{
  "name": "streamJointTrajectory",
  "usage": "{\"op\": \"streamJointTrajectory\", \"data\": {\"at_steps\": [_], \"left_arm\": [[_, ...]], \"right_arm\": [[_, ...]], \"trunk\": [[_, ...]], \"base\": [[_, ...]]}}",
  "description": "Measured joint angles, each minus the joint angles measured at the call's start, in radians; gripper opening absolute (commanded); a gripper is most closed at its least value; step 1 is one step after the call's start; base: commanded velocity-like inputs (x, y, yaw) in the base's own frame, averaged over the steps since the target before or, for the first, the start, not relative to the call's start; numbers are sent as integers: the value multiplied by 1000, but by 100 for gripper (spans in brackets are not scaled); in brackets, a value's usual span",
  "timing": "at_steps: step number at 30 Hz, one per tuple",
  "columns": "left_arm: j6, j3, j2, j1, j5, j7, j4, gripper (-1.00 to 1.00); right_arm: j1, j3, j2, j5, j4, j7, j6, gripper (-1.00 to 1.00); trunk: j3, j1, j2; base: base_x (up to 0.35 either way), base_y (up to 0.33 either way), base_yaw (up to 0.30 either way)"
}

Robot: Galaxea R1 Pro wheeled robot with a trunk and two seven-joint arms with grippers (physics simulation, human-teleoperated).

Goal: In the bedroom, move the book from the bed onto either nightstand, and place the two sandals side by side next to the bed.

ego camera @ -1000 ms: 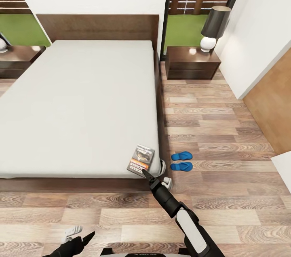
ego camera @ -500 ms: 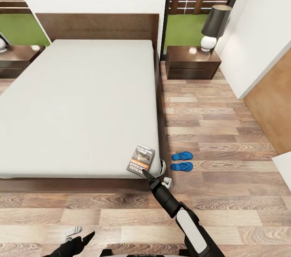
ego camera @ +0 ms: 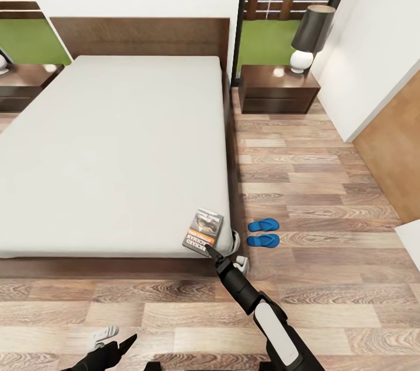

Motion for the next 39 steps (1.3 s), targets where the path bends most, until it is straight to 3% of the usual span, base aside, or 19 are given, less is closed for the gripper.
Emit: {"op": "streamJointTrajectory", "data": {"at_steps": [39], "left_arm": [[0, -1, 0, 0, 0, -1, 1, 100]], "right_arm": [[1, 0, -1, -2, 1, 5, 3, 100]], "trunk": [[-122, 150, -273]], "base": [[0, 0, 0]]}}
